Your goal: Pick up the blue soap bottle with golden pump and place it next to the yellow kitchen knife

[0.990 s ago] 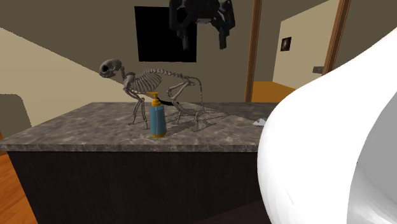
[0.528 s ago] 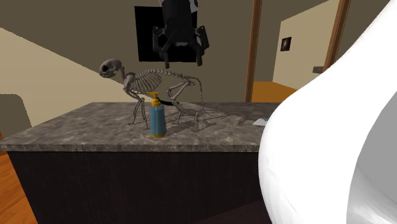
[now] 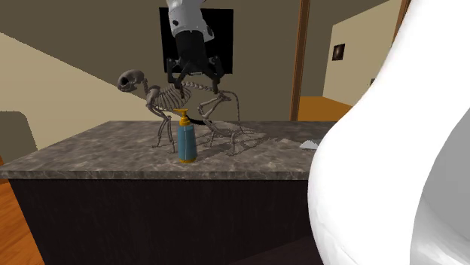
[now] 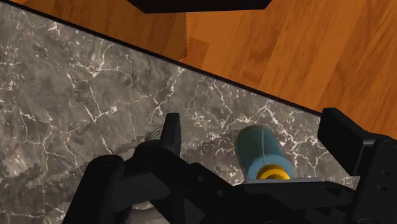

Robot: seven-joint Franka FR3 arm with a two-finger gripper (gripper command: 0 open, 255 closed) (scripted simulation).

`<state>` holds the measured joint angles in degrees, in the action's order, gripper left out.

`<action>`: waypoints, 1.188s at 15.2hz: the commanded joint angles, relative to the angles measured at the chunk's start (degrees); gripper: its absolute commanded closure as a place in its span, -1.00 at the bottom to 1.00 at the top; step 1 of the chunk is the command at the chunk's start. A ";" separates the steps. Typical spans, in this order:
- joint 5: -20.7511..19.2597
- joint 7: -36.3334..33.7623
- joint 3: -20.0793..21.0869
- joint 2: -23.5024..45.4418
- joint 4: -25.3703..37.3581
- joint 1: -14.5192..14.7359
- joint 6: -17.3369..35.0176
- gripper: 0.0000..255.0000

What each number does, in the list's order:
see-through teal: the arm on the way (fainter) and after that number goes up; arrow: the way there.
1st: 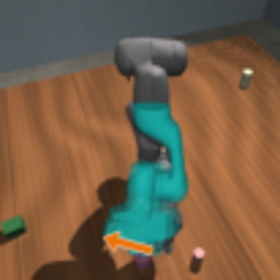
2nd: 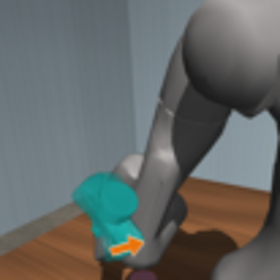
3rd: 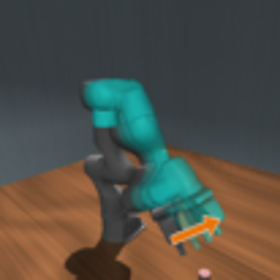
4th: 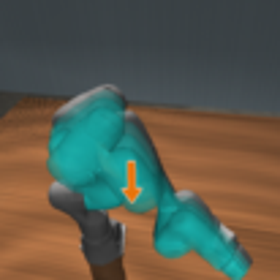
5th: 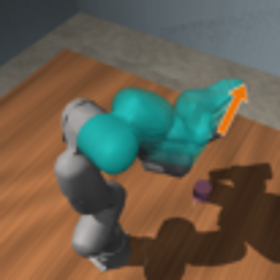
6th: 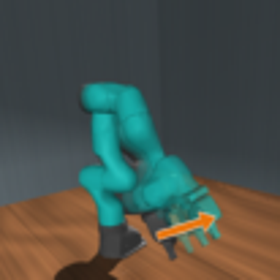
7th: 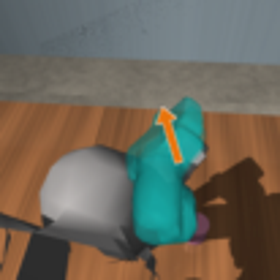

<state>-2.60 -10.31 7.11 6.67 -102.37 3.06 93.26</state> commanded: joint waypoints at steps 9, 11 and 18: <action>-3.13 -3.05 0.38 27.63 30.38 3.59 -6.84 -1.00; -3.48 -3.17 0.24 31.79 35.90 4.25 -8.67 -1.00; -3.41 -3.41 0.29 29.41 26.43 3.56 -1.59 -1.00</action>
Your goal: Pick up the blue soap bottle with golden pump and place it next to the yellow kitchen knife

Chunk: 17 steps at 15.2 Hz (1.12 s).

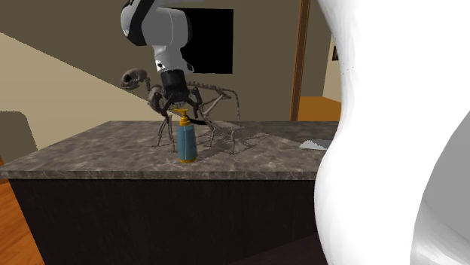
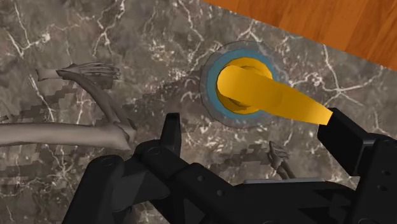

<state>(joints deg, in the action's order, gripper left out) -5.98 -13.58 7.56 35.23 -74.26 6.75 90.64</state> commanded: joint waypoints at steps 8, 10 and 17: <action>-0.05 -0.16 -0.11 0.86 -1.67 -0.16 1.02 -1.00; -0.07 -0.23 -0.10 1.28 -1.25 -0.07 1.01 1.00; -0.13 -0.35 -0.11 2.22 0.18 0.14 0.54 1.00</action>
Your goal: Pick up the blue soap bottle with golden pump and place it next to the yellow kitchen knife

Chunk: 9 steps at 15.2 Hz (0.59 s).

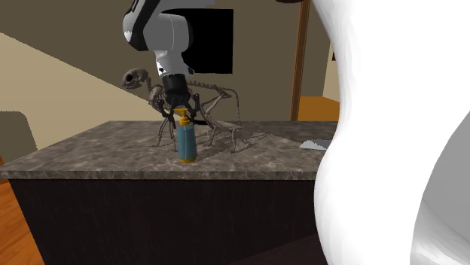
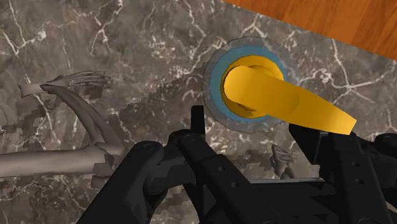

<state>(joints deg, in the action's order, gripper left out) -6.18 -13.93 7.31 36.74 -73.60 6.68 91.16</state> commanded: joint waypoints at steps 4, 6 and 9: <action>0.21 0.30 0.20 -1.23 -0.95 -0.07 -1.45 1.00; 0.25 0.37 0.22 -1.53 0.11 -0.03 -2.81 1.00; 0.30 0.48 0.25 -1.89 1.84 0.03 -4.89 1.00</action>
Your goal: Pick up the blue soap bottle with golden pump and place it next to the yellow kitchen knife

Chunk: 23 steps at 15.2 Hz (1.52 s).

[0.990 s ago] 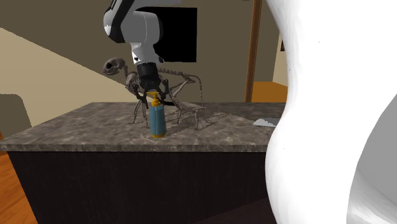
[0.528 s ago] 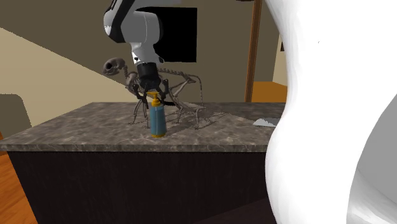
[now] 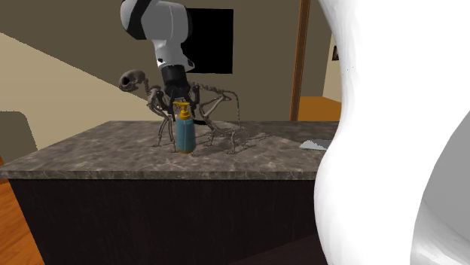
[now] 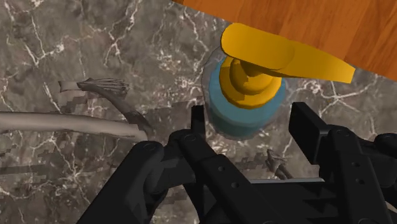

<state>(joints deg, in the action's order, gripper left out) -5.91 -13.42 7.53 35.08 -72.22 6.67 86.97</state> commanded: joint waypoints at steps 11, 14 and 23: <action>0.06 0.40 0.06 -0.27 8.90 0.47 -9.15 1.00; 0.01 0.52 0.04 0.18 11.97 0.66 -11.76 1.00; -0.37 8.38 -2.07 -13.70 -6.85 -6.22 -6.27 1.00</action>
<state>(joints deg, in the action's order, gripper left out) -6.05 -6.32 5.87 22.06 -78.44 1.31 80.64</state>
